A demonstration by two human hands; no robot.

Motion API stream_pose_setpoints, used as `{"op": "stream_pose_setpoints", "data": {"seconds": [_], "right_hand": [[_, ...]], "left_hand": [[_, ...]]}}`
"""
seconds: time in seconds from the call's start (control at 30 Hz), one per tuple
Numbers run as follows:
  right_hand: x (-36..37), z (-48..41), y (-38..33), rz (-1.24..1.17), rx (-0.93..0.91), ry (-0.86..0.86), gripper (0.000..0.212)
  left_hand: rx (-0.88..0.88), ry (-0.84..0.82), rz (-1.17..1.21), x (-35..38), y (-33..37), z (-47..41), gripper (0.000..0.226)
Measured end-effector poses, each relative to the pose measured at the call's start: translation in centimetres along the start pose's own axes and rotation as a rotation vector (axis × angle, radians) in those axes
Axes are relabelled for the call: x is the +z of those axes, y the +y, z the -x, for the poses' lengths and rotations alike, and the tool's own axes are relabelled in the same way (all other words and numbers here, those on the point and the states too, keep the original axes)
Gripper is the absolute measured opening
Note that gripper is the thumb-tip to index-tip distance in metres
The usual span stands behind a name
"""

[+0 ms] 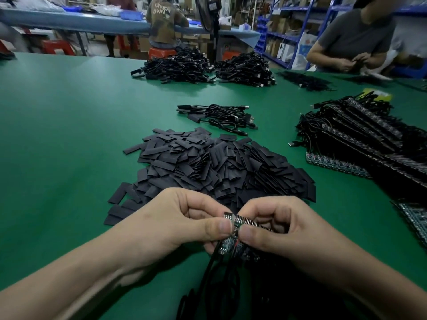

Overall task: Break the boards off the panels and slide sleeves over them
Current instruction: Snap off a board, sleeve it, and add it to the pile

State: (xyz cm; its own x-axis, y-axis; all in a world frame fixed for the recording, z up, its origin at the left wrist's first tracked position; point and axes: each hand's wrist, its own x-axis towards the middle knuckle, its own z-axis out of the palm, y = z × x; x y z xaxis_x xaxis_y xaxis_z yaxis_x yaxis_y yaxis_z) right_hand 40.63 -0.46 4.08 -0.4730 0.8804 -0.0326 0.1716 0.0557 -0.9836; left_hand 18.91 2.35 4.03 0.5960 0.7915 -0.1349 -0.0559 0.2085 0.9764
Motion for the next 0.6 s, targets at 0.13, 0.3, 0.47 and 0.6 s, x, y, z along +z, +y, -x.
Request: {"op": "stream_pose_setpoints", "data": {"seconds": [0.13,0.3,0.47,0.6], "right_hand": [[-0.1,0.0,-0.4,-0.005,0.033,-0.001,0.008],[-0.7,0.3,-0.2,0.375,-0.015,0.151,0.013],[0.6,0.5,-0.6,0.565,-0.143,0.22,0.038],[2.5,0.0,-1.7,0.415,-0.224,0.195,0.027]], "left_hand": [[0.035,-0.049,0.028,-0.7,0.1,-0.2,0.039],[0.128,-0.019,0.08,-1.1,0.6,-0.2,0.041],[0.324,0.09,0.002,-1.4,2.4,0.0,0.038],[0.465,0.207,-0.123,-0.6,2.4,-0.3,0.014]]}}
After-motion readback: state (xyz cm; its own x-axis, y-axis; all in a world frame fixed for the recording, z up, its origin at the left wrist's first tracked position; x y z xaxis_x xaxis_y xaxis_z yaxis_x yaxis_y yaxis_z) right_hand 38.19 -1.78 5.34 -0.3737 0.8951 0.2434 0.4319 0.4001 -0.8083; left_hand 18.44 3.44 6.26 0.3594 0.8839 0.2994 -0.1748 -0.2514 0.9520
